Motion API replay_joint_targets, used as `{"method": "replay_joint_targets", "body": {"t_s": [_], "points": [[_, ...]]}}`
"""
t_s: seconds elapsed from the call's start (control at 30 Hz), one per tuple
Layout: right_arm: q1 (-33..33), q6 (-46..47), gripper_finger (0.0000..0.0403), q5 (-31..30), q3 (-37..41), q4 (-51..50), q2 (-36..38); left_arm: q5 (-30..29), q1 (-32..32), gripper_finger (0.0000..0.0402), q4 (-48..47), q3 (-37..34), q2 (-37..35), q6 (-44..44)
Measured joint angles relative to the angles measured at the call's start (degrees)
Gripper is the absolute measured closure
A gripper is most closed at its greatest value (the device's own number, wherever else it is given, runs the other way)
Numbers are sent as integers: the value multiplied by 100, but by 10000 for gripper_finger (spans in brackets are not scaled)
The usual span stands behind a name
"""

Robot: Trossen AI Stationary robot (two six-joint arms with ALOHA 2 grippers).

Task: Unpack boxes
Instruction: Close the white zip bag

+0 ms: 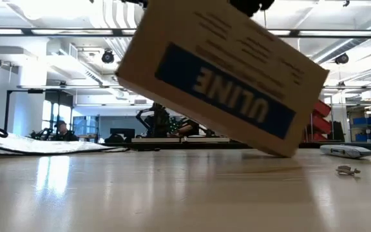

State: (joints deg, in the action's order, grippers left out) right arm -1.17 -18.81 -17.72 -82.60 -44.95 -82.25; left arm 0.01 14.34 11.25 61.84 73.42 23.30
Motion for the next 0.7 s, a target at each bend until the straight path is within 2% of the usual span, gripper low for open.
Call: {"method": "replay_joint_targets", "body": {"t_s": [0.2, 0.33, 0.47, 0.57, 0.7], "points": [[-316, 272, 403, 257, -344, -213, 23, 344, 354, 401, 742, 7, 81, -145], [-699, 436, 403, 325, -478, -293, 43, 434, 392, 401, 1210, 7, 91, -130], [-1064, 684, 403, 359, -477, -292, -1, 840, 392, 401, 1491, 7, 85, -121], [-1241, 1048, 403, 325, -401, -273, -98, 1364, 371, 401, 1514, 7, 106, -204], [-1361, 1607, 403, 216, -56, -54, -469, 2425, 253, 401, 1641, -47, 398, -627]]}}
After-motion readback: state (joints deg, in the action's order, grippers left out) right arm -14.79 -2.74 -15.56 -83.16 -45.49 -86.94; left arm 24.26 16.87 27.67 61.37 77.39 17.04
